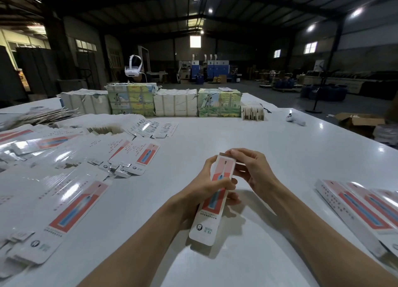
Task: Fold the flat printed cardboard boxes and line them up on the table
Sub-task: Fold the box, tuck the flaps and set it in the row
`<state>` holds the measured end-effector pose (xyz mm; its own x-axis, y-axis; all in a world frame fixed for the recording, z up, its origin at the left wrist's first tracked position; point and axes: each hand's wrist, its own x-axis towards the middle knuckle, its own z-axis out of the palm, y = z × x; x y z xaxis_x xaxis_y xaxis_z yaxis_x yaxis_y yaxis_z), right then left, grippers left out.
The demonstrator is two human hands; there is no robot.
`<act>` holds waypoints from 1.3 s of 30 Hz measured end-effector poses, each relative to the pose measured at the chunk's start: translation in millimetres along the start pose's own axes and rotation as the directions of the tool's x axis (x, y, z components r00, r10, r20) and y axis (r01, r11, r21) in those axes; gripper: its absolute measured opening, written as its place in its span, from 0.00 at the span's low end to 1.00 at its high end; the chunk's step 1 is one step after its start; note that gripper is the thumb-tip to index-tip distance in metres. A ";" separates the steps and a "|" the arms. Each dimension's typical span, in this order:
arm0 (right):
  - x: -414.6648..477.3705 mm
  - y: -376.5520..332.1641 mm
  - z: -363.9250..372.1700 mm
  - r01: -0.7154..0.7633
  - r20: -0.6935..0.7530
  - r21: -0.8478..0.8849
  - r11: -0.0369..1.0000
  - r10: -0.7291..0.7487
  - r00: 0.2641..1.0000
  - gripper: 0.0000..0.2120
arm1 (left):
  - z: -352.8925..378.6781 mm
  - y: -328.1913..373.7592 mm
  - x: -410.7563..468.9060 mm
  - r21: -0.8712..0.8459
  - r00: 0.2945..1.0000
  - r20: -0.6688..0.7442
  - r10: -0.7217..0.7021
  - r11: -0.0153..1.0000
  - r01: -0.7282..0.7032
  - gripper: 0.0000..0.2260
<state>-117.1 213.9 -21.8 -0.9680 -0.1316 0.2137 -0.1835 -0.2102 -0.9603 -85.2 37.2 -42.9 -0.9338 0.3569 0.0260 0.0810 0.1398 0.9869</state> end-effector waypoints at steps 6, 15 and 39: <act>3.6 -1.6 -4.7 -0.076 -0.049 0.068 0.995 0.080 0.996 0.07 | 2.7 0.8 1.4 0.020 1.000 0.016 0.019 1.000 -0.019 0.39; 2.0 -5.4 -8.5 -0.085 -0.017 -0.007 0.996 0.084 0.996 0.09 | 2.1 -2.8 3.5 -0.017 0.999 0.036 0.034 0.999 -0.034 0.43; -6.0 8.2 6.8 0.100 0.024 -0.121 0.988 -0.098 0.995 0.09 | -5.0 -7.2 2.7 -0.275 0.999 -0.011 -0.030 0.961 0.026 0.38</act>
<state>-111.6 206.4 -29.8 -0.9409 -0.1340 0.3111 -0.2989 -0.1036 -0.9486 -90.0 32.6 -49.1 -0.9395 0.3427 -0.0017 -0.0420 -0.1105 0.9930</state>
